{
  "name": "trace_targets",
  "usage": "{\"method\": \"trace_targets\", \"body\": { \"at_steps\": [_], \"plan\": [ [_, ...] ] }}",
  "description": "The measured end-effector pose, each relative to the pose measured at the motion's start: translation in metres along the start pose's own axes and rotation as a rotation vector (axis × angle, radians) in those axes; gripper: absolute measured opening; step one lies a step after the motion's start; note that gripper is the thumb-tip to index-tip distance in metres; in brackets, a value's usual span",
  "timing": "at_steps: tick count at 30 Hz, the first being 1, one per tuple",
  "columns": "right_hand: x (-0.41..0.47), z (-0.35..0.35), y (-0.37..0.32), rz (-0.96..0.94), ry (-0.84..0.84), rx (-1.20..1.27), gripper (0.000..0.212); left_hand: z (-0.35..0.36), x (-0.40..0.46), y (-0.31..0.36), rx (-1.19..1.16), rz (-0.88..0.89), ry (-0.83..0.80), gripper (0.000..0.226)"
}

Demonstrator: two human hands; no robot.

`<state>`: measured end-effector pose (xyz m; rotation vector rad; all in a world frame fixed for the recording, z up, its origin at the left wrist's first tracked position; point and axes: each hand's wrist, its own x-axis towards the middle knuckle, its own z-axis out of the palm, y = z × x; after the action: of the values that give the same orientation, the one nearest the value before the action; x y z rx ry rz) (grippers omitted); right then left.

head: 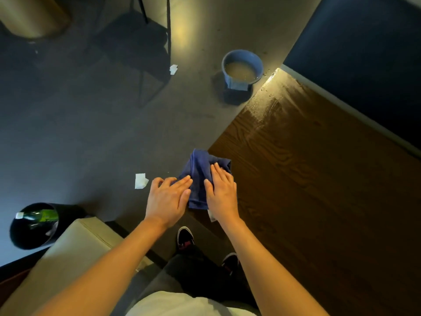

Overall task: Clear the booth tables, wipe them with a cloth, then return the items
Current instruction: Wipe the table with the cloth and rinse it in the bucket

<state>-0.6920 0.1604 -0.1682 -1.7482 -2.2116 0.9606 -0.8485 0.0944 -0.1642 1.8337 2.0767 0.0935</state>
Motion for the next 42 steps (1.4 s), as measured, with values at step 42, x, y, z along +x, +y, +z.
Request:
{"method": "trace_targets", "body": {
  "at_steps": [42],
  "plan": [
    [0.016, -0.050, 0.047, 0.226, 0.223, 0.268, 0.037, 0.019, 0.063, 0.042, -0.099, -0.326, -0.090, 0.078]
  ]
}}
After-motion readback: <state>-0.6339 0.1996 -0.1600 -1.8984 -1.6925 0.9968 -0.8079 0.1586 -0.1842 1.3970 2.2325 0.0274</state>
